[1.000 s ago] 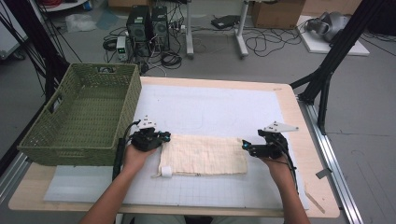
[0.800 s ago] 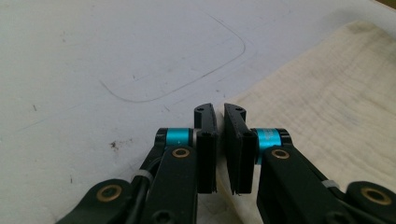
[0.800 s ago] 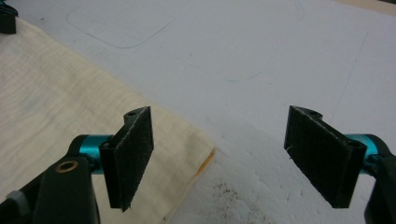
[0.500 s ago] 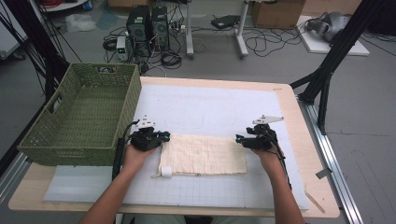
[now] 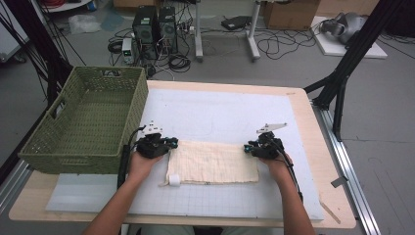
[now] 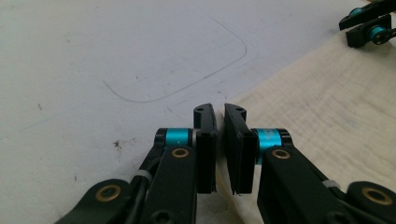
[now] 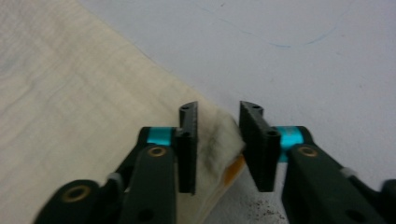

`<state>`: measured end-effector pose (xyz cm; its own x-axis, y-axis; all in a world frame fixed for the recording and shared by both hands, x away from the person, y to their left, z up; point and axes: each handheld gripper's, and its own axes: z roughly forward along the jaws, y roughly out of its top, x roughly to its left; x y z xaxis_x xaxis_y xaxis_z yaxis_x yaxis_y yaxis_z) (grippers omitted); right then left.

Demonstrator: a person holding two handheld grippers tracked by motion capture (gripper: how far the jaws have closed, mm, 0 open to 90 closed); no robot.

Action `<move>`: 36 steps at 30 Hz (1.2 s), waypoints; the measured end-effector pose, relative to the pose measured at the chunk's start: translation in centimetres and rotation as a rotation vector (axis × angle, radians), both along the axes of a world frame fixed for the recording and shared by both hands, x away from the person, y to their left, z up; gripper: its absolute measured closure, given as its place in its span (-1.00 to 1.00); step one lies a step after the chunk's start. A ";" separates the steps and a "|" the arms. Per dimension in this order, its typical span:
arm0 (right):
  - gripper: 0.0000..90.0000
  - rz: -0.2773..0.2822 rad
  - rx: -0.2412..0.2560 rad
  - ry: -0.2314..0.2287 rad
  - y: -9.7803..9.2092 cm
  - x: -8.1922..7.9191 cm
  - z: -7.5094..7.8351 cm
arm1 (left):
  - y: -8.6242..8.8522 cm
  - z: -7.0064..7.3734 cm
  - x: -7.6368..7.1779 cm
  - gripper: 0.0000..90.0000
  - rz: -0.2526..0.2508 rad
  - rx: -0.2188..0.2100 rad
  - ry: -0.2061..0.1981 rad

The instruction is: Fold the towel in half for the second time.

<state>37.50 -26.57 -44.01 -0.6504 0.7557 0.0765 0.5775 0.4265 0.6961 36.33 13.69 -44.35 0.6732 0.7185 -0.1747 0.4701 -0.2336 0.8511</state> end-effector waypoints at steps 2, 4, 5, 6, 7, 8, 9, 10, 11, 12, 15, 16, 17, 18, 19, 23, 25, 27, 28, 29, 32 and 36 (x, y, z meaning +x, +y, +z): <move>0.80 0.016 0.001 -0.004 0.2 -0.2 0.0 | 0.0 0.2 -0.1 0.86 0.009 -0.005 -0.014; 0.84 0.024 -0.017 -0.023 0.4 -0.2 0.0 | 0.1 0.3 -0.1 0.87 0.016 -0.008 -0.029; 0.85 0.012 -0.022 -0.032 0.5 -0.3 0.1 | 0.2 0.4 -0.1 0.87 0.021 -0.009 -0.035; 0.85 0.007 -0.021 -0.040 0.5 -0.2 0.1 | 0.2 0.4 -0.2 0.87 0.025 -0.012 -0.043; 0.85 0.002 -0.013 -0.048 0.4 -0.2 0.1 | 0.2 0.6 -0.2 0.87 0.028 -0.010 -0.055; 0.85 -0.010 -0.004 -0.056 0.4 -0.2 0.1 | 0.2 0.7 -0.3 0.88 0.030 -0.017 -0.067; 0.85 -0.021 -0.001 -0.064 0.4 -0.2 0.1 | 0.2 0.8 -0.4 0.88 0.032 -0.019 -0.080; 0.85 -0.026 0.004 -0.077 0.4 -0.2 0.1 | 0.2 0.9 -0.4 0.88 0.036 -0.024 -0.091; 0.85 -0.031 0.005 -0.083 0.4 -0.2 0.2 | 0.3 1.0 -0.4 0.88 0.036 -0.028 -0.096; 0.85 -0.038 0.006 -0.092 0.5 -0.3 0.2 | 0.3 1.0 -0.5 0.88 0.035 -0.031 -0.097; 0.85 -0.039 0.014 -0.107 0.4 -0.4 0.5 | 0.4 1.1 -0.6 0.88 0.031 -0.042 -0.095; 0.85 -0.039 0.015 -0.112 0.4 -0.5 0.6 | 0.4 1.2 -0.6 0.88 0.030 -0.043 -0.096; 0.85 -0.038 0.015 -0.129 0.4 -0.6 0.7 | 0.4 1.2 -0.7 0.88 0.025 -0.046 -0.098; 0.85 -0.042 0.021 -0.137 0.3 -0.8 0.7 | 0.4 1.4 -0.8 0.88 0.022 -0.047 -0.100; 0.85 -0.038 0.027 -0.144 0.1 -1.0 0.7 | 0.4 1.4 -0.9 0.88 0.018 -0.051 -0.102; 0.85 -0.035 0.036 -0.156 -0.1 -1.8 0.7 | 0.3 2.0 -1.5 0.88 0.003 -0.058 -0.110; 0.85 -0.027 0.040 -0.168 -0.2 -2.2 0.9 | 0.4 2.2 -1.8 0.87 0.000 -0.065 -0.100; 0.85 -0.024 0.050 -0.178 -0.2 -2.8 1.1 | 0.4 2.2 -2.2 0.87 0.002 -0.089 -0.103; 0.85 -0.024 0.049 -0.181 -0.3 -3.1 1.2 | 0.4 2.1 -2.4 0.87 0.001 -0.092 -0.094; 0.85 -0.016 0.050 -0.193 -0.4 -3.5 1.2 | 0.4 2.1 -2.5 0.87 -0.004 -0.083 -0.090; 0.85 -0.007 0.052 -0.205 -0.7 -4.3 1.4 | 0.2 2.0 -2.9 0.87 -0.008 -0.078 -0.086; 0.85 0.010 0.065 -0.205 -1.0 -5.2 1.5 | 0.1 2.2 -3.7 0.87 -0.019 -0.076 -0.093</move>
<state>32.35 -27.60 -42.46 -0.6647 0.7470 -0.0100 0.4169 0.3820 0.8248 32.66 13.81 -42.16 0.7023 0.6926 -0.1645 0.3843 -0.1743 0.9066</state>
